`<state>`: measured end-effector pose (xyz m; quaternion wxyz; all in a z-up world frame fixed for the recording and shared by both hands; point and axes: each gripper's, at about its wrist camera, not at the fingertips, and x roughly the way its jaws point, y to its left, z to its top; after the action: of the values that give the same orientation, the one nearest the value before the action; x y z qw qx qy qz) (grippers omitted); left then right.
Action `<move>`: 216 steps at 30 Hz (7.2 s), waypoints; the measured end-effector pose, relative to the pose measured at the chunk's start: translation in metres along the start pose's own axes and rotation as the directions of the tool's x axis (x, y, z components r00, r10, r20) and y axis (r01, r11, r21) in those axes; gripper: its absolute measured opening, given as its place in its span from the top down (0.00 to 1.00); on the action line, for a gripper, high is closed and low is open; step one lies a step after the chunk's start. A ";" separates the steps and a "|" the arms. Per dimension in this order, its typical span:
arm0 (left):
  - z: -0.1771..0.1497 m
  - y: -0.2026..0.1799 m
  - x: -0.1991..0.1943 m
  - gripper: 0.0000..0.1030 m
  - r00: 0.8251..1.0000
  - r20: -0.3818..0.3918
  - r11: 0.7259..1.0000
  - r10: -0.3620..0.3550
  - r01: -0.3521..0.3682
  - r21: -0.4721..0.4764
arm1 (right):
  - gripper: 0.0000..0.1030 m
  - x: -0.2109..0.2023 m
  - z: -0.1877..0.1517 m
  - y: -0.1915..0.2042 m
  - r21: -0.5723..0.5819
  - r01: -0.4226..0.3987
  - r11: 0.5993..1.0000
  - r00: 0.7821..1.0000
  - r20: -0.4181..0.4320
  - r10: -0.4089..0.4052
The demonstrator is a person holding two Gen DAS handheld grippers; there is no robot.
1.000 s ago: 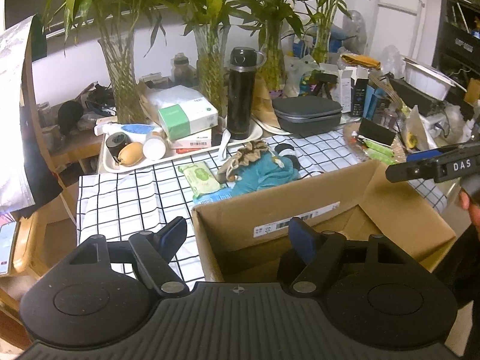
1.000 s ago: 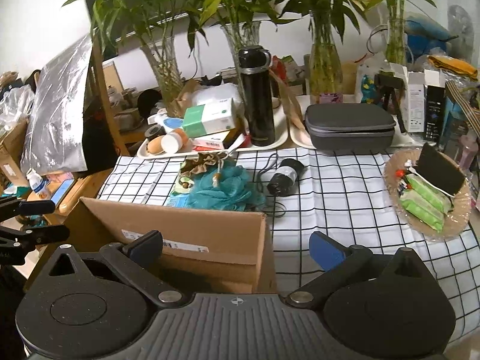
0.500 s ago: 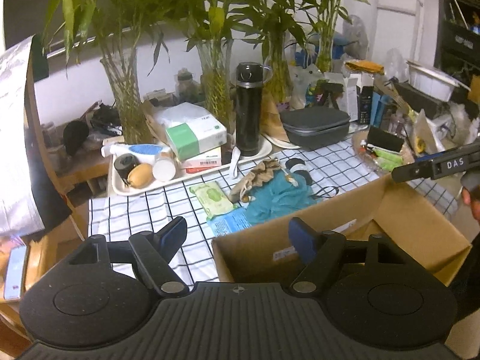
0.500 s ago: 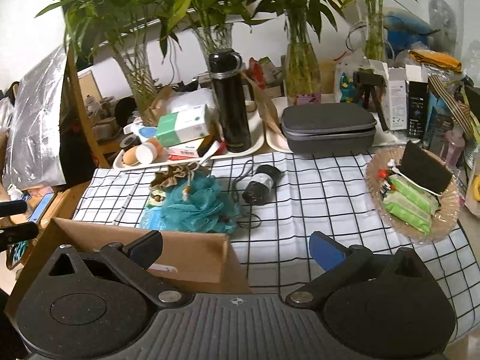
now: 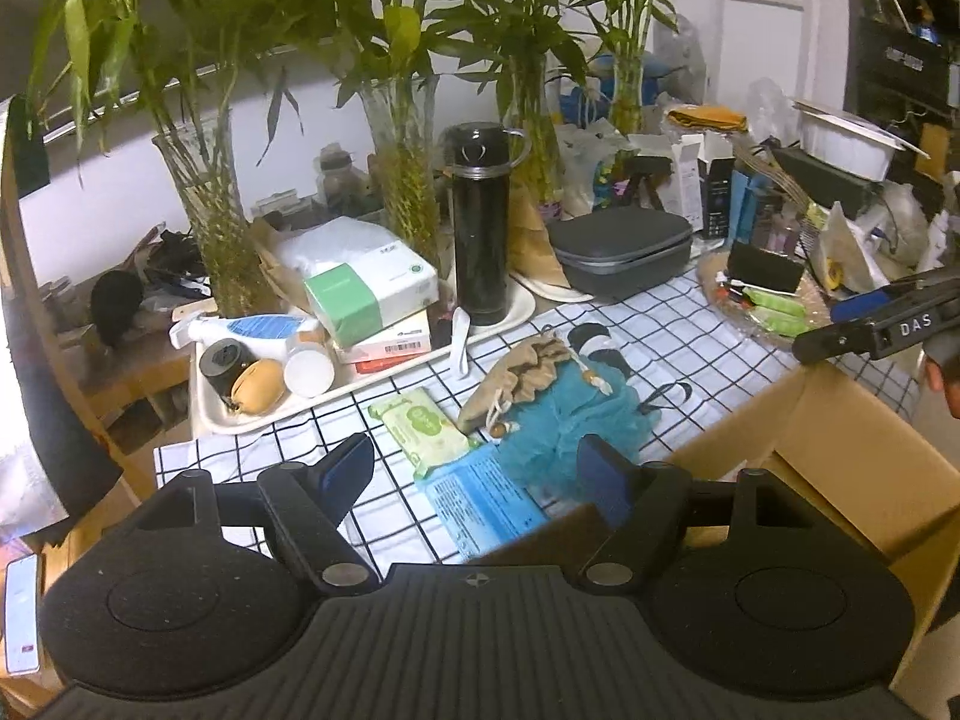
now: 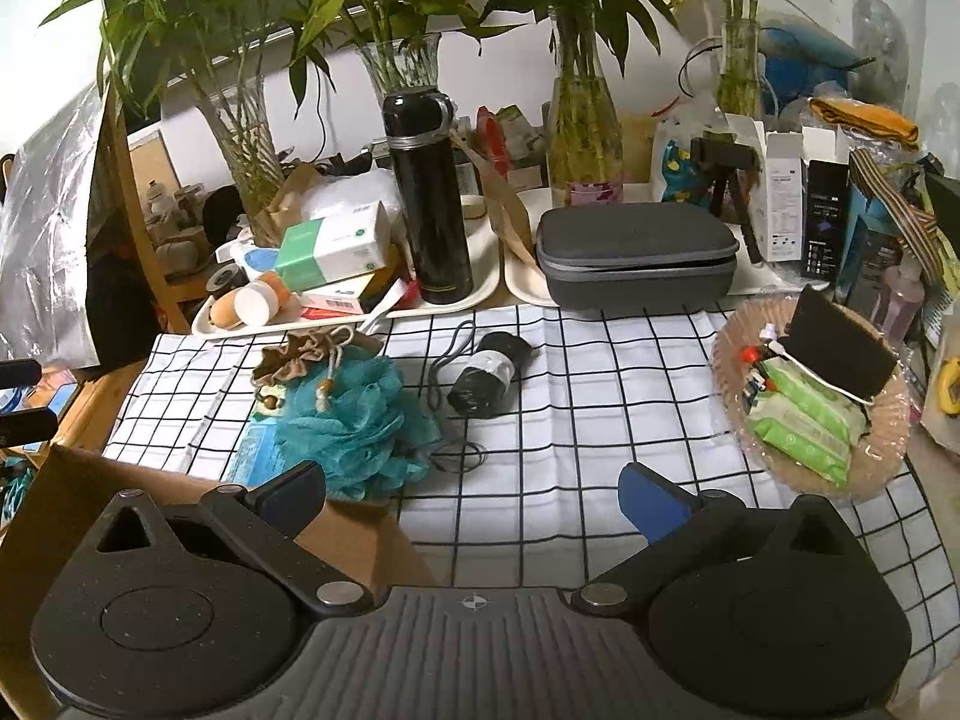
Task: Organize soft objects
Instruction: 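Grasp the beige burlap drawstring pouch with the left tool and lift it, then grasp the black taped roll with the right tool, then carry the pouch into the box and open the left tool while the right tool carries the roll, then lower the black roll into the box and open the right tool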
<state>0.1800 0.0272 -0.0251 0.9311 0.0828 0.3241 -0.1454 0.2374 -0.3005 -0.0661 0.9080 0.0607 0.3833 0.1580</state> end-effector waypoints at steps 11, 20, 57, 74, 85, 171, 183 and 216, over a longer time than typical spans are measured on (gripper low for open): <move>0.006 0.013 0.049 0.28 0.999 0.050 0.999 -0.021 0.019 0.038 | 0.00 0.023 0.010 -0.014 -0.003 0.026 1.000 0.999 -0.026 -0.026; 0.006 0.023 0.099 0.28 0.997 0.000 0.991 -0.075 0.074 0.113 | 0.00 0.044 0.024 -0.027 -0.002 0.042 0.999 0.998 -0.048 -0.042; 0.035 0.044 0.145 0.88 0.980 -0.035 0.980 -0.197 0.198 0.034 | 0.00 0.093 0.041 -0.031 -0.024 0.071 0.997 0.992 -0.107 -0.073; 0.032 0.068 0.090 0.88 0.995 0.031 0.994 -0.100 0.101 -0.035 | 0.00 0.145 0.056 -0.012 -0.149 0.042 0.988 0.995 -0.079 -0.055; 0.037 0.083 0.092 0.88 0.996 0.032 0.990 -0.087 0.090 -0.108 | 0.16 0.205 0.049 -0.009 -0.144 -0.018 0.989 0.990 -0.144 -0.003; -0.001 -0.034 -0.088 0.88 0.983 0.116 0.971 -0.144 0.163 -0.174 | 0.57 -0.060 -0.010 0.050 -0.188 -0.170 0.967 0.974 0.118 0.194; -0.037 -0.055 -0.088 0.75 0.996 0.031 0.987 -0.088 0.091 -0.135 | 0.57 -0.077 -0.027 0.049 -0.184 -0.189 0.965 0.969 0.122 0.213; -0.063 -0.082 -0.105 0.36 1.000 -0.026 0.999 -0.015 0.013 -0.049 | 0.00 -0.077 -0.055 0.049 -0.168 -0.127 0.978 0.990 0.032 0.134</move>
<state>0.0386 -0.0115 -0.0133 0.9275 0.0599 0.3403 -0.1429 0.1352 -0.2805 -0.0409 0.9057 0.0135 0.3443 0.2471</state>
